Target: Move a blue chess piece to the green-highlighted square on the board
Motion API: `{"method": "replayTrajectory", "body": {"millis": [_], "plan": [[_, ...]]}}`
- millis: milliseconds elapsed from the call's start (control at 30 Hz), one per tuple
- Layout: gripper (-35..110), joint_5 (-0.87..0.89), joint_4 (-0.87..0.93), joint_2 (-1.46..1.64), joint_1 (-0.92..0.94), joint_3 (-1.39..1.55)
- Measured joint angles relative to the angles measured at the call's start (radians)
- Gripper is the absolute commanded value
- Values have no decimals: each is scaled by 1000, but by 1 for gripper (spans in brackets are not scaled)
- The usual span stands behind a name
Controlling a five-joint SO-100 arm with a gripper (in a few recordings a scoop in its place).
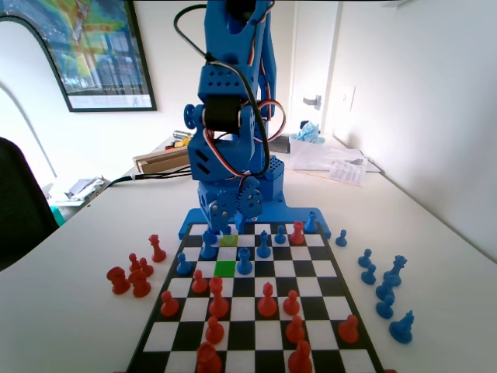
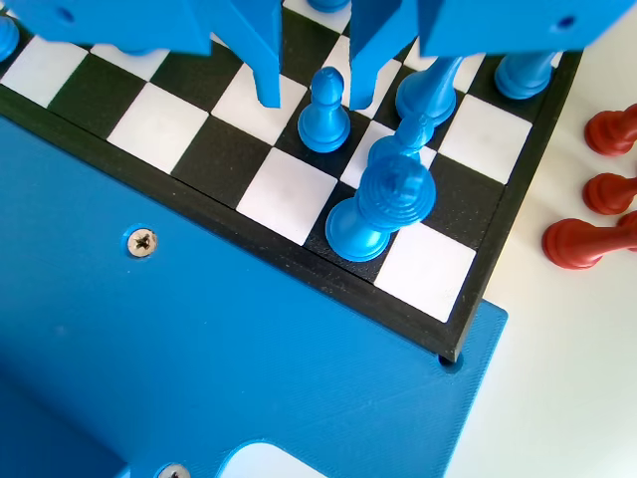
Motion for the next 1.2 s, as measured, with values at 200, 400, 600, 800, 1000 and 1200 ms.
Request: {"method": "replayTrajectory", "body": {"millis": [200,400,600,800,1000,1200], "plan": [[10,0,0,0,2,0],[9,-9,9,0,0,14],[9,-14,-2,0,15,31],[1,-37,-15,0,29,31],[1,-46,-14,0,35,31],[1,-9,69,0,35,-26]]}}
